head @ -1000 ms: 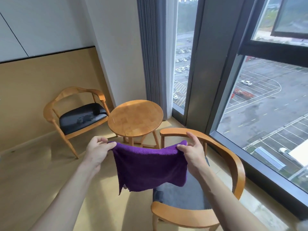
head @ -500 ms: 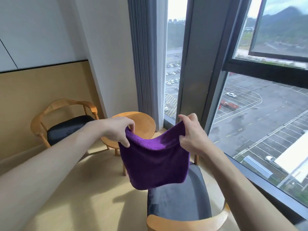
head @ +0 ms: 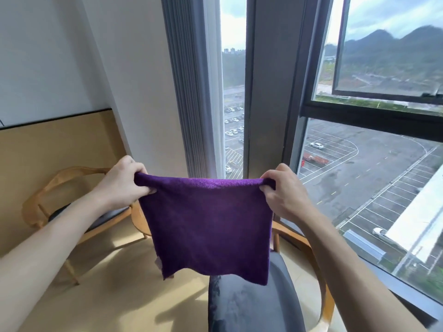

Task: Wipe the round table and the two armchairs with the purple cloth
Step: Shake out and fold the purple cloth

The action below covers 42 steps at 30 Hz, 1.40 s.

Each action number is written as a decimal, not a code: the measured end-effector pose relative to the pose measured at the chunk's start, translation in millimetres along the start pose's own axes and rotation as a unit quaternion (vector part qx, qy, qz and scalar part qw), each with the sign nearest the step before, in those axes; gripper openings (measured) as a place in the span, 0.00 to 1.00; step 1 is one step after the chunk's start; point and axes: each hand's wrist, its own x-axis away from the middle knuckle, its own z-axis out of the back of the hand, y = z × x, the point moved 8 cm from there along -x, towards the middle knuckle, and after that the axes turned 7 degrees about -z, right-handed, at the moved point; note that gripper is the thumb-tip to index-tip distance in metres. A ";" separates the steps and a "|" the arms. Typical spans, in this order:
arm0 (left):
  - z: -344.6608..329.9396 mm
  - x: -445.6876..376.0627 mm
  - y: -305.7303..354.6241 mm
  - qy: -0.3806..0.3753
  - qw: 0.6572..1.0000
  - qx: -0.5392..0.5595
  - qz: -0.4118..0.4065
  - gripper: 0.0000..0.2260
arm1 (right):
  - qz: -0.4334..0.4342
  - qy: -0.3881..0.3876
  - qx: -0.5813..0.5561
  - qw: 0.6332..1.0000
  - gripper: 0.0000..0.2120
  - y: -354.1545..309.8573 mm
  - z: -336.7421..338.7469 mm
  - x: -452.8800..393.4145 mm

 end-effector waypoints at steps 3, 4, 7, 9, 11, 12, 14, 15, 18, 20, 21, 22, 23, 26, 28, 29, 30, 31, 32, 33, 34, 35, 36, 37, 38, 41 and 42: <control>15.1 -2.7 8.7 0.032 0.999 0.023 -0.026 0.13 | -0.001 0.024 -0.080 0.996 0.06 -3.1 15.0 -10.1; 21.4 -4.3 9.9 0.033 0.998 0.038 -0.028 0.13 | -0.016 0.011 -0.131 0.991 0.07 -0.5 20.3 -14.8; 30.4 -8.6 9.8 -0.022 0.992 0.123 0.017 0.14 | -0.073 -0.015 -0.291 0.954 0.06 10.1 34.9 -31.1; 28.4 -10.3 12.3 -0.052 0.981 0.177 0.052 0.12 | -0.106 0.012 -0.320 0.941 0.09 18.6 42.5 -40.7; 18.1 -11.4 15.4 -0.074 0.970 0.212 0.094 0.10 | -0.144 0.025 -0.300 0.943 0.13 27.4 40.5 -46.6; 9.5 -11.3 17.2 -0.082 0.959 0.242 0.121 0.08 | -0.164 0.024 -0.286 0.944 0.13 30.6 36.9 -47.0; -12.4 -7.9 24.3 -0.087 0.914 0.352 0.185 0.06 | -0.198 0.013 -0.275 0.941 0.12 32.9 26.3 -43.0; -23.7 -5.6 31.7 -0.087 0.885 0.407 0.209 0.07 | -0.212 0.004 -0.281 0.936 0.12 32.0 19.8 -38.9; -50.4 -5.6 62.2 -0.099 0.843 0.479 0.222 0.10 | -0.236 -0.050 -0.338 0.910 0.12 15.8 -1.2 -23.4; -58.9 -10.0 81.7 -0.094 0.848 0.477 0.209 0.09 | -0.231 -0.090 -0.391 0.886 0.09 -8.0 -10.5 -13.6; -61.0 -12.5 92.2 -0.090 0.853 0.474 0.199 0.08 | -0.223 -0.106 -0.410 0.878 0.07 -22.3 -12.4 -8.9; -62.2 -14.8 102.8 -0.092 0.857 0.471 0.186 0.07 | -0.211 -0.121 -0.423 0.873 0.06 -37.3 -13.1 -4.8; -63.1 -16.7 113.8 -0.101 0.859 0.472 0.169 0.07 | -0.195 -0.137 -0.433 0.869 0.05 -52.6 -13.4 -0.4; -60.0 -15.5 144.3 -0.161 0.861 0.473 0.094 0.14 | -0.134 -0.181 -0.423 0.878 0.07 -84.1 -11.7 10.0; -54.4 -13.2 152.2 -0.176 0.864 0.467 0.058 0.15 | -0.092 -0.215 -0.411 0.881 0.16 -91.4 -8.0 14.6; -50.9 -13.3 151.3 -0.164 0.870 0.462 0.048 0.14 | -0.079 -0.241 -0.416 0.874 0.18 -90.8 -7.6 15.8; -47.4 -13.5 148.7 -0.148 0.881 0.448 0.041 0.15 | -0.071 -0.265 -0.420 0.865 0.19 -88.0 -8.2 16.1; -44.6 -13.4 146.1 -0.134 0.895 0.424 0.032 0.16 | -0.063 -0.279 -0.421 0.861 0.19 -84.5 -9.2 15.3; -42.3 -13.1 144.2 -0.125 0.909 0.396 0.023 0.17 | -0.053 -0.277 -0.416 0.865 0.19 -81.1 -10.3 12.8; -41.3 -13.1 142.8 -0.121 0.922 0.369 0.013 0.18 | -0.043 -0.255 -0.400 0.879 0.19 -75.6 -11.9 9.1; -40.8 -12.7 141.9 -0.118 0.931 0.345 0.006 0.19 | -0.035 -0.210 -0.365 0.906 0.19 -67.9 -12.2 4.5; -40.5 -12.4 140.9 -0.113 0.939 0.326 0.001 0.19 | -0.025 -0.152 -0.305 0.940 0.18 -59.8 -10.9 0.5; -40.1 -12.2 139.3 -0.107 0.945 0.309 0.002 0.18 | -0.008 -0.104 -0.238 0.966 0.16 -53.9 -10.7 -1.1; -40.2 -12.4 137.5 -0.104 0.950 0.294 0.003 0.18 | 0.012 -0.082 -0.187 0.979 0.15 -50.5 -13.9 -0.6; -41.0 -12.3 135.7 -0.104 0.954 0.282 0.002 0.18 | 0.028 -0.092 -0.159 0.983 0.14 -48.0 -22.3 2.2; -43.0 -11.5 126.9 -0.106 0.959 0.261 -0.008 0.19 | 0.033 -0.198 -0.123 0.972 0.14 -38.5 -62.6 16.9; -45.0 -9.7 122.8 -0.112 0.962 0.249 -0.014 0.19 | 0.029 -0.213 -0.105 0.971 0.12 -33.8 -73.0 22.0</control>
